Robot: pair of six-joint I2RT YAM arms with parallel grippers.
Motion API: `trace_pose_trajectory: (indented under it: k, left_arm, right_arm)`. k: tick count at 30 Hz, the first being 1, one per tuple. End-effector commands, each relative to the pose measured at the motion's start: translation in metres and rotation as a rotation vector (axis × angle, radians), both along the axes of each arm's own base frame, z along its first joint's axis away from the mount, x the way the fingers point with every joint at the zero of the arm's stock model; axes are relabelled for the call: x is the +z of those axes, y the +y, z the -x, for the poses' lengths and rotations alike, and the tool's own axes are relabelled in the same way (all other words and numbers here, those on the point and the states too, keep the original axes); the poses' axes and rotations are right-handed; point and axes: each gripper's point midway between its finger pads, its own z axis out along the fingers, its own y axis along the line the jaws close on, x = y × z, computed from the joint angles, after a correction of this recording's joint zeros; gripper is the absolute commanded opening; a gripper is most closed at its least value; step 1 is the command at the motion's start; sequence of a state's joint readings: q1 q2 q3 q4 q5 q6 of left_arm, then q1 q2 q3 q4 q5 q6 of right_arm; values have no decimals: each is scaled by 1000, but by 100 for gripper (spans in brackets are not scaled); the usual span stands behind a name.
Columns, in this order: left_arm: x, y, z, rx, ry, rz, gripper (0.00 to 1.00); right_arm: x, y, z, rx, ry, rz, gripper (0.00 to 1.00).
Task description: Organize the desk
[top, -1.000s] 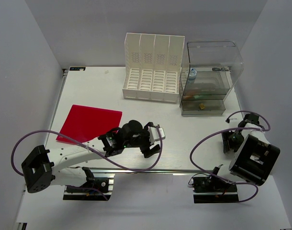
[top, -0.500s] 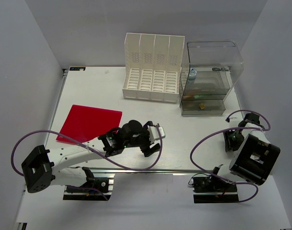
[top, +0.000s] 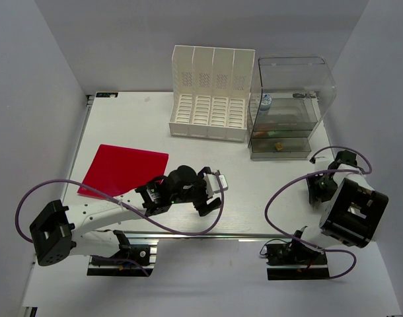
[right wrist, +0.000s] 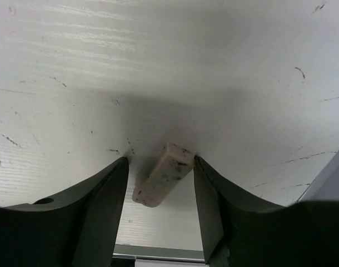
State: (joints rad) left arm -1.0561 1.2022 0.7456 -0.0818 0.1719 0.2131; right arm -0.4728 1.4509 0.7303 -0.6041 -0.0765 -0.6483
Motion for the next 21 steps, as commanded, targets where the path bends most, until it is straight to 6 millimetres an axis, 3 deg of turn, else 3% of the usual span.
trace_pose_trajectory:
  k: [1,14,21]
  left_arm:
    - [9,1,1,-3,-23,25,85]
    - [9,0,3,-9,-17,30,85]
    - [9,0,4,-13,-12,32,85]
  right_arm:
    - [-36,28,14,14,54,-117,54]
    - [-38,45,20,102,47,-139,47]
    - [-43,28,32,111,56,-10,51]
